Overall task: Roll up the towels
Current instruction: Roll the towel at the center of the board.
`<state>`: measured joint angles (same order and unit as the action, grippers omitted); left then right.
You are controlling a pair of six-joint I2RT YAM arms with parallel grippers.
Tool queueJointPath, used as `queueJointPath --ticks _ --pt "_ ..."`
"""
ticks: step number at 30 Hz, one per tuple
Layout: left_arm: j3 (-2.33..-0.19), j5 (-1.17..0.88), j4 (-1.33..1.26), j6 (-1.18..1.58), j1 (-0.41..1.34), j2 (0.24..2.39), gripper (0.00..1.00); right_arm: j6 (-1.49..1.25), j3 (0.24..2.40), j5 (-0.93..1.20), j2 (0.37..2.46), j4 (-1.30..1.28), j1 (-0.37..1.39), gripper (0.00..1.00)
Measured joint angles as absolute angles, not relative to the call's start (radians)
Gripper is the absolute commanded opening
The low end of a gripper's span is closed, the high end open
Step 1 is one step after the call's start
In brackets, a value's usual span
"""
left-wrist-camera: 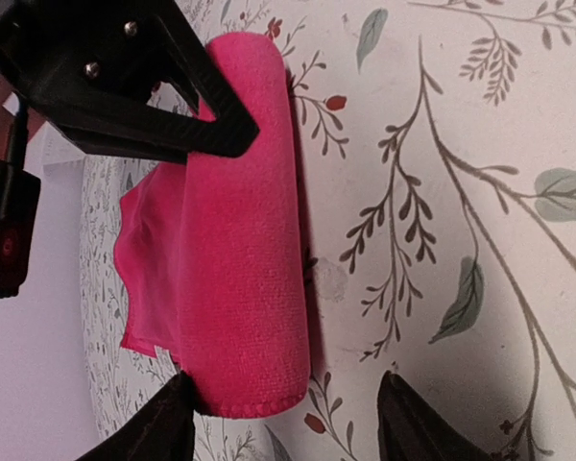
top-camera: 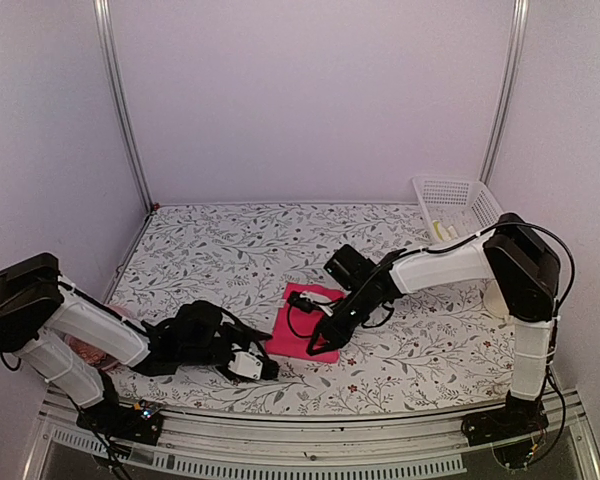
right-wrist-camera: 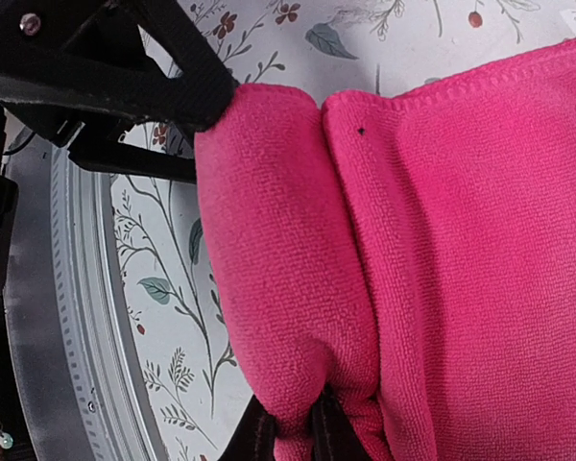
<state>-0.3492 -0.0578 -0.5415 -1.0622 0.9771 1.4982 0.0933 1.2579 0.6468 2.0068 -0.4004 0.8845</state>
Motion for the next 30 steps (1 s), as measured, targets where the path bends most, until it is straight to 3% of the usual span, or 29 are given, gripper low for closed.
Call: queueJointPath --ticks 5,11,16,20,23,30 --pt "-0.361 -0.030 -0.572 -1.069 0.993 1.536 0.61 0.092 1.262 0.680 2.019 -0.402 0.868 0.14" --pt "-0.397 -0.010 -0.587 -1.066 0.999 1.576 0.50 0.093 1.268 0.709 2.032 -0.404 0.852 0.14" --pt "-0.425 0.018 -0.593 -1.060 1.002 1.629 0.32 0.094 1.273 0.728 2.046 -0.405 0.842 0.14" --pt "-0.435 0.037 -0.599 -1.051 1.005 1.658 0.10 0.096 1.279 0.744 2.053 -0.407 0.835 0.15" --pt "-0.446 0.046 -0.599 -1.048 1.008 1.671 0.00 0.100 1.283 0.757 2.061 -0.411 0.829 0.18" --pt "-0.538 0.029 -0.425 -1.010 1.007 1.666 0.00 0.129 1.280 0.745 2.043 -0.422 0.822 0.43"
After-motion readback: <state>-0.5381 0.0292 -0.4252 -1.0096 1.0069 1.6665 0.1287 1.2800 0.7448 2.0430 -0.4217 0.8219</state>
